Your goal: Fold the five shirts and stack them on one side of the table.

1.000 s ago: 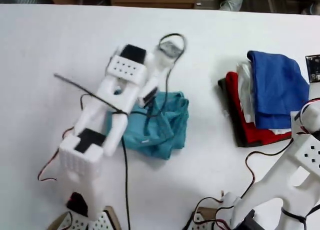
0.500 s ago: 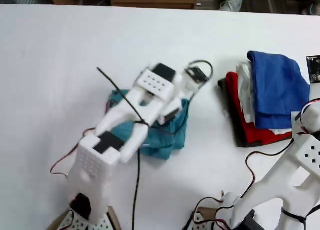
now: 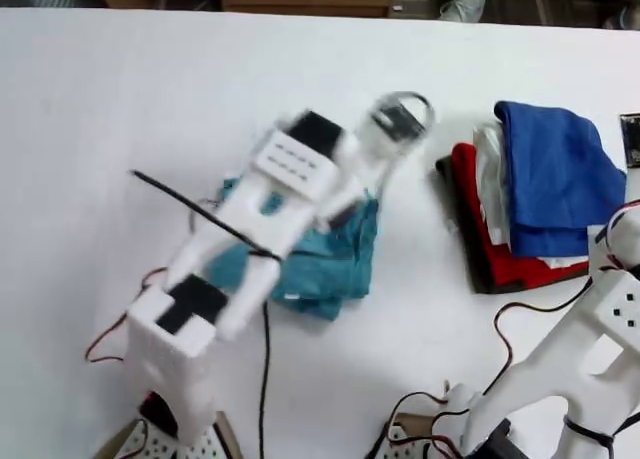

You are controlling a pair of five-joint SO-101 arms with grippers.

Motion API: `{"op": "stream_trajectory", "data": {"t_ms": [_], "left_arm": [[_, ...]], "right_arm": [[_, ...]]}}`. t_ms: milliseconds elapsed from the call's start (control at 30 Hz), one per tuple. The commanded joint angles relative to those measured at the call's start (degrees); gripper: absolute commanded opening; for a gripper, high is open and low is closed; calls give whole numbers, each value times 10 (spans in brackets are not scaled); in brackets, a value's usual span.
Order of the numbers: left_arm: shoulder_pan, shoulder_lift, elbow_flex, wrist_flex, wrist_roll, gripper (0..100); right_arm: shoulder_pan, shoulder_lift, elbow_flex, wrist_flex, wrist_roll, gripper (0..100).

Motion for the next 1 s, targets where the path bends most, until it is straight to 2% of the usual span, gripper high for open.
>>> {"op": "stream_trajectory", "data": {"t_ms": [0,133,367,567,700,867,967], "left_arm": [[-33,-18,1,-58,6,68],[-25,29,24,-105,9,68],[15,55,26,-122,98,72],[88,73,37,-119,103,70],[90,92,37,-116,103,68],[79,48,-12,-45,101,68],[68,13,-39,11,67,68]], "right_arm": [[6,-15,-4,-10,0,23],[2,-16,-4,-10,-2,23],[4,-14,-2,-7,-1,23],[6,-14,-2,-7,-1,23],[7,-15,-2,-7,-1,23],[7,-14,-1,-7,-1,23],[7,-14,-1,-7,0,23]]}}
